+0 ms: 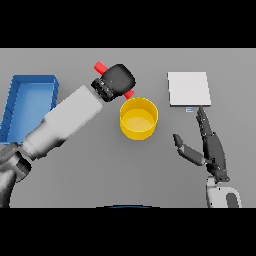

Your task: Pick up the red beaker and tilt it to pour out 1 green nut into yellow bowl. Pick up the yellow bowl and place it on the metallic measuring scale.

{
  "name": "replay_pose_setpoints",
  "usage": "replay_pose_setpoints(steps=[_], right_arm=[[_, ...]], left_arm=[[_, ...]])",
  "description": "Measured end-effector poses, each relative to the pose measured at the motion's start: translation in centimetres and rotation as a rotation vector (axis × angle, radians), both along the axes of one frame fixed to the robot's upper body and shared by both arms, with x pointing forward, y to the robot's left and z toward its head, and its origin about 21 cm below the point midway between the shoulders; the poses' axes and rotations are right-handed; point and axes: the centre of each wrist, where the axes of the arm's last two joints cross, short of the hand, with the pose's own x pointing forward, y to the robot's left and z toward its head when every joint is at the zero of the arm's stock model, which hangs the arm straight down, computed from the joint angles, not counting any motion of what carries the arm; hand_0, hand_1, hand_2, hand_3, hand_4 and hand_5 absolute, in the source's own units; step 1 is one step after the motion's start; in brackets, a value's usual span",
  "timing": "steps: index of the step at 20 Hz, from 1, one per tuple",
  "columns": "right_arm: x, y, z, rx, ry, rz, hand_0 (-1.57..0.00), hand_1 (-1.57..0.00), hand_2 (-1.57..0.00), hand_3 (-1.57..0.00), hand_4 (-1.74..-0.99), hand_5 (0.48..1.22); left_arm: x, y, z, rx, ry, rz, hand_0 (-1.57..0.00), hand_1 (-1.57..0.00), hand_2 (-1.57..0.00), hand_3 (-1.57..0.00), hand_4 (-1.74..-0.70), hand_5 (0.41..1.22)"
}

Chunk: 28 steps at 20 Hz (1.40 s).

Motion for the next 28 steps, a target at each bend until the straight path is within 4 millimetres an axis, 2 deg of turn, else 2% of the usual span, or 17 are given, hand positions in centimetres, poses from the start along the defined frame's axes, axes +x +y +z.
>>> replay_pose_setpoints(steps=[1, 7, 9, 11, 12, 15, 18, 21, 23, 25, 28], right_arm=[[0.1, 0.4, -0.2, -0.013, 0.001, -0.003, 0.0, 0.0, 0.0, 0.0, -1.205, 0.584], [0.4, 0.5, 0.2, -0.003, -0.025, -0.014, 0.0, 0.0, 0.0, 0.0, -1.148, 0.566], [0.0, 0.4, -0.1, 0.007, -0.026, -0.004, 0.0, 0.0, 0.0, 0.0, -1.135, 0.567], [0.1, 0.3, 0.2, 0.009, -0.023, -0.011, 0.0, 0.0, 0.0, 0.0, -1.129, 0.566], [0.4, 0.7, -0.1, 0.002, -0.008, -0.011, 0.0, 0.0, 0.0, 0.0, -1.132, 0.573], [0.3, 0.4, 0.2, 0.0, -0.027, -0.006, 0.0, 0.0, 0.0, 0.0, -1.135, 0.58], [0.4, -0.2, 0.4, -0.005, -0.023, -0.015, 0.0, 0.0, 0.0, 0.0, -1.128, 0.575], [0.2, 0.3, 0.4, -0.006, -0.039, -0.019, 0.0, 0.0, 0.0, 0.0, -1.137, 0.568], [0.1, 0.5, 0.3, 0.006, -0.033, -0.019, 0.0, 0.0, 0.0, 0.0, -1.135, 0.563], [0.2, 0.3, 0.3, -0.014, -0.036, -0.025, 0.0, 0.0, 0.0, 0.0, -1.13, 0.554], [0.7, 0.9, 0.4, 0.001, -0.048, 0.006, 0.0, 0.0, 0.0, 0.0, -1.117, 0.554]], left_arm=[[-0.3, -0.9, 0.0, 0.037, -0.015, -0.019, -1.57, -1.57, -1.57, -1.51, -1.73, 1.22], [-0.2, -1.9, 0.9, 0.266, -0.113, -0.145, -1.57, -1.57, -1.57, -1.56, -1.74, 1.221], [-0.3, -2.2, 0.9, 0.324, -0.139, -0.186, -1.57, -1.57, -1.57, -1.56, -1.74, 1.221], [-0.4, -2.5, 0.0, 0.394, -0.165, -0.216, -1.57, -1.57, -1.57, -1.56, -1.74, 1.221], [-0.4, -2.8, 0.3, 0.415, -0.187, -0.239, -1.57, -1.57, -1.57, -1.57, -1.73, 1.221], [-0.4, -3.1, 0.5, 0.481, -0.216, -0.284, -1.57, -1.57, -1.57, -1.57, -1.73, 1.221], [-0.6, -4.5, 1.1, 0.548, -0.301, -0.321, -1.57, -1.57, -1.57, -1.57, -1.73, 1.221], [-0.6, -6.0, 3.3, 0.61, -0.358, -0.379, -1.57, -1.57, -1.57, -1.57, -1.73, 1.221], [0.6, -6.0, 7.4, 0.651, -0.434, -0.362, -1.57, -1.57, -1.57, -1.57, -1.73, 1.221], [1.4, -6.0, 11.2, 0.605, -0.482, -0.303, -1.57, -1.57, -1.57, -1.57, -1.72, 1.221], [3.3, -3.4, 16.6, 0.485, -0.539, -0.164, -1.57, -1.57, -1.57, -1.57, -1.72, 1.221]])
